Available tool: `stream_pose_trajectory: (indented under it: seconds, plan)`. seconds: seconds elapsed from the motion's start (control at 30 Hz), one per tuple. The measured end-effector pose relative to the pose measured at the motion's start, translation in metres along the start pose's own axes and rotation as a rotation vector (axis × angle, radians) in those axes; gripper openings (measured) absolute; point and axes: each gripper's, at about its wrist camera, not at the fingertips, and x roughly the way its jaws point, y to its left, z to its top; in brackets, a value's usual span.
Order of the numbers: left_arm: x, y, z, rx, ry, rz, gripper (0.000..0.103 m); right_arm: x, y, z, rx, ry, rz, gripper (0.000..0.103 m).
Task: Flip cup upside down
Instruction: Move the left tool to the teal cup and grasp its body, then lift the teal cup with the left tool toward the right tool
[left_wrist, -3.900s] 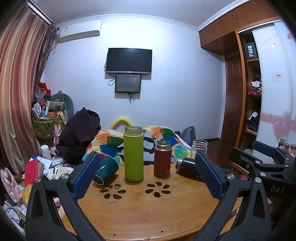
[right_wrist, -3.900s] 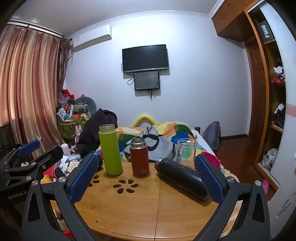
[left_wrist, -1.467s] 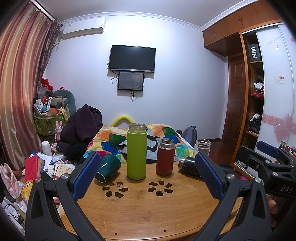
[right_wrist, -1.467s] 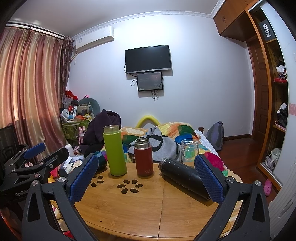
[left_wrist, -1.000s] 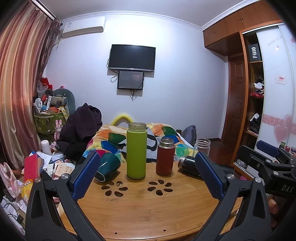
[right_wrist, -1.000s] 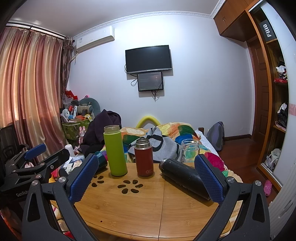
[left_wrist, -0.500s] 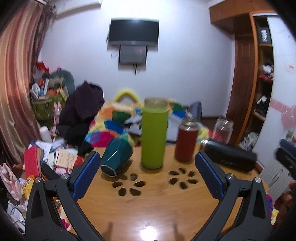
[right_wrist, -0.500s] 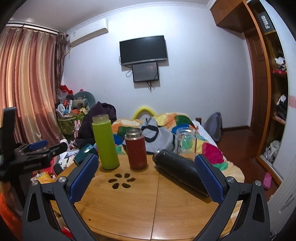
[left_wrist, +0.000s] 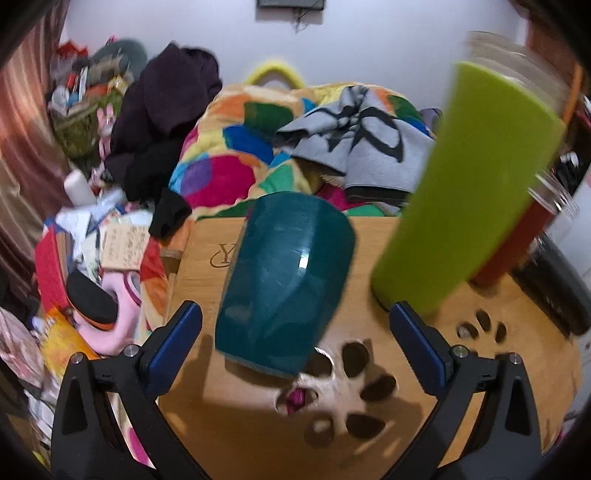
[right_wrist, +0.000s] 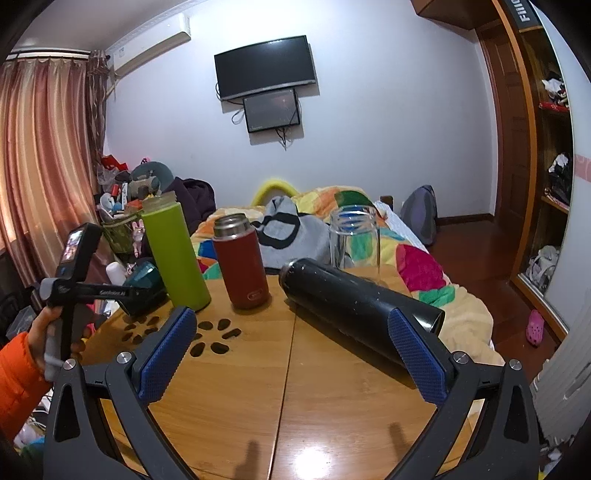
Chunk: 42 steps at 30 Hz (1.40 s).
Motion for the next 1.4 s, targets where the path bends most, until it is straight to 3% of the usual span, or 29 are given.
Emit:
stream_pose_trajectory:
  seconds: [0.07,0.1,0.23,0.33,0.53,0.73,1.1,1.4]
  plan:
    - [0.008,0.006,0.003,-0.031,0.033,-0.031,0.077,0.003,-0.003,-0.001,0.001,0.008,-0.003,0.103]
    - [0.012,0.008,0.005,-0.047,0.043,-0.032,0.072,0.004,-0.003,-0.002,0.001,0.011,-0.004,0.103]
    - [0.011,0.012,0.002,-0.08,0.029,-0.067,0.07,0.006,-0.006,-0.004,0.007,0.025,-0.004,0.103]
    - [0.007,0.007,-0.003,-0.05,0.017,-0.044,0.069,0.008,-0.006,-0.004,0.01,0.033,-0.003,0.103]
    - [-0.015,-0.005,-0.028,0.011,0.024,-0.072,0.068,0.009,-0.005,-0.004,0.007,0.038,0.001,0.103]
    - [-0.046,-0.037,-0.066,0.109,0.04,-0.134,0.068,0.008,0.0,-0.008,0.002,0.05,0.01,0.103]
    - [-0.088,-0.13,-0.126,0.324,0.018,-0.234,0.068,-0.001,0.01,-0.017,-0.014,0.067,0.036,0.103]
    - [-0.091,-0.169,-0.139,0.346,-0.028,-0.235,0.069,-0.002,0.013,-0.028,-0.014,0.095,0.073,0.103]
